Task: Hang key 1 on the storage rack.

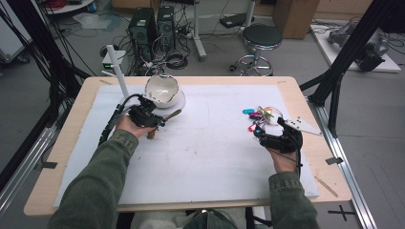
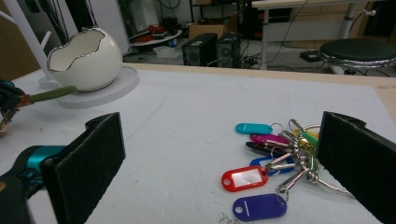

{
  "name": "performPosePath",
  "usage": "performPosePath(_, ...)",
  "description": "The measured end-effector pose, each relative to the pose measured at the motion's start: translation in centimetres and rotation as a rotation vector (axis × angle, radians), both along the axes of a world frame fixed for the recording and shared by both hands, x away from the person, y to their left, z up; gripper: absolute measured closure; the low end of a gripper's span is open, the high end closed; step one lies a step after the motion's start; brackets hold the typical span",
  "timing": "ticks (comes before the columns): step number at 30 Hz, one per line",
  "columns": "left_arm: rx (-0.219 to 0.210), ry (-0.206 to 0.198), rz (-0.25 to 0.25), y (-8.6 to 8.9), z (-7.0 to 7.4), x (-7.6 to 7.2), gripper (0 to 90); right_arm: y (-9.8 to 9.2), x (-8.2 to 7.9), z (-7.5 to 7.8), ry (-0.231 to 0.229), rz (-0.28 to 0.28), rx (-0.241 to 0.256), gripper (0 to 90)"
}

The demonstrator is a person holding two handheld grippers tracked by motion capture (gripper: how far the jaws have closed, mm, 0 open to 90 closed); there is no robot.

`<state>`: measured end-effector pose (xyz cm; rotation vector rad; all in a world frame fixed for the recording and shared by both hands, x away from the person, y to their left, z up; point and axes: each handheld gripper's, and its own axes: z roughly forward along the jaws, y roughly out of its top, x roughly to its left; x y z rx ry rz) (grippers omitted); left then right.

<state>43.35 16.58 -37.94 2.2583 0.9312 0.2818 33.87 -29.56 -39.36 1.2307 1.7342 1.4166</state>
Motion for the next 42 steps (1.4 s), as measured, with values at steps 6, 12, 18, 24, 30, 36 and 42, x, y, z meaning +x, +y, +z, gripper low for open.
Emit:
performPosePath(6, -0.006, -0.008, 0.009, 1.0, 1.1, -0.5, 76.9, 0.1, 0.0, 0.0, -0.002, 0.000, -0.001, 0.5)
performPosePath(12, -0.006, -0.016, 0.020, 2.2, 2.2, -0.9, 76.9, 0.1, 0.0, 0.0, 0.000, 0.001, -0.002, 0.5)
performPosePath(18, -0.001, -0.023, 0.045, 3.7, 3.4, -1.5, 76.9, 0.1, 0.0, 0.0, -0.001, 0.001, -0.001, 0.5)
performPosePath(24, -0.006, -0.029, 0.071, 5.3, 4.3, -1.7, 76.9, 0.2, 0.0, 0.0, -0.002, 0.001, -0.001, 0.5)
performPosePath(30, -0.014, -0.031, 0.104, 6.6, 4.8, -1.7, 76.8, 0.2, 0.1, -0.1, 0.000, 0.003, -0.003, 0.5)
performPosePath(36, -0.010, -0.047, 0.128, 8.0, 5.6, -1.8, 76.8, 0.2, 0.0, -0.1, 0.002, 0.003, 0.000, 0.5)
performPosePath(42, -0.031, -0.063, 0.157, 9.4, 6.1, -1.8, 76.8, 0.2, 0.0, -0.1, 0.003, 0.006, 0.001, 0.5)
